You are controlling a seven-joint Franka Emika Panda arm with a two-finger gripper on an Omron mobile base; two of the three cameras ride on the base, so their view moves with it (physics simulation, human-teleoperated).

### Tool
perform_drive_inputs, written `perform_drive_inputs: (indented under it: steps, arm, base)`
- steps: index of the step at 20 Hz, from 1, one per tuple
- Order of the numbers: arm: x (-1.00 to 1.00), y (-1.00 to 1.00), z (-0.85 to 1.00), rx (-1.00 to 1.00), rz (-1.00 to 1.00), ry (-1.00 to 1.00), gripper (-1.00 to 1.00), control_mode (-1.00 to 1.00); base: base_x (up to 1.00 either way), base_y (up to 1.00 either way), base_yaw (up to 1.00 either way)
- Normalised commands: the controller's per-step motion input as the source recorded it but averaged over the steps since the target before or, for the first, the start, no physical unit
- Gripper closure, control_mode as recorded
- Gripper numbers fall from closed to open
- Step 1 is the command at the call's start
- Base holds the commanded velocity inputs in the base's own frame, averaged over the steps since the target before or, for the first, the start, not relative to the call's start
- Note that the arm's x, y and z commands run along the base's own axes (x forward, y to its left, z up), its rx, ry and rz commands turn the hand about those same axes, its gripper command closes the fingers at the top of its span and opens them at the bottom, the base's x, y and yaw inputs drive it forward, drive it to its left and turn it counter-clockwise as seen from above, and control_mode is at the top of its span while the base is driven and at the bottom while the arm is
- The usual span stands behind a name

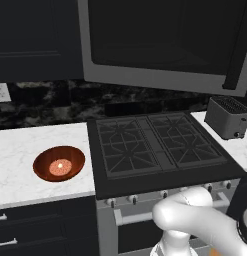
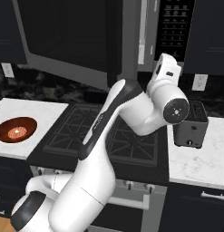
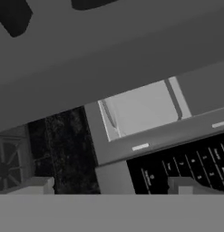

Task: Open the microwave, place the bowl with waffle inside the microwave, then close the microwave door and turn it on.

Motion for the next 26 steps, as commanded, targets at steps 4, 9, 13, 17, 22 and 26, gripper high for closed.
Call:
perform_drive_inputs:
  steps: [4, 9, 13, 17, 22, 26]
  arm:
    - [0.43, -0.19, 0.0, 0.02, 0.0, 0.0, -1.0, -1.0]
    - [0.28, -0.16, 0.0, 0.04, 0.0, 0.0, -1.0, -1.0]
    - [0.34, -0.03, 0.0, 0.04, 0.01, -0.01, -1.0, -1.0]
    - [0.54, 0.0, 0.0, 0.03, 0.11, -0.06, -1.0, -1.0]
    - [0.52, 0.0, 0.0, 0.04, 0.19, -0.14, -1.0, -1.0]
    - [0.3, 0.0, 0.0, 0.02, 0.24, -0.17, -1.0, -1.0]
  base:
    - [0.0, 0.0, 0.0]
    - [0.0, 0.0, 0.0]
    - [0.0, 0.0, 0.0]
    - [0.0, 0.0, 0.0]
    - [0.0, 0.0, 0.0]
    - [0.0, 0.0, 0.0]
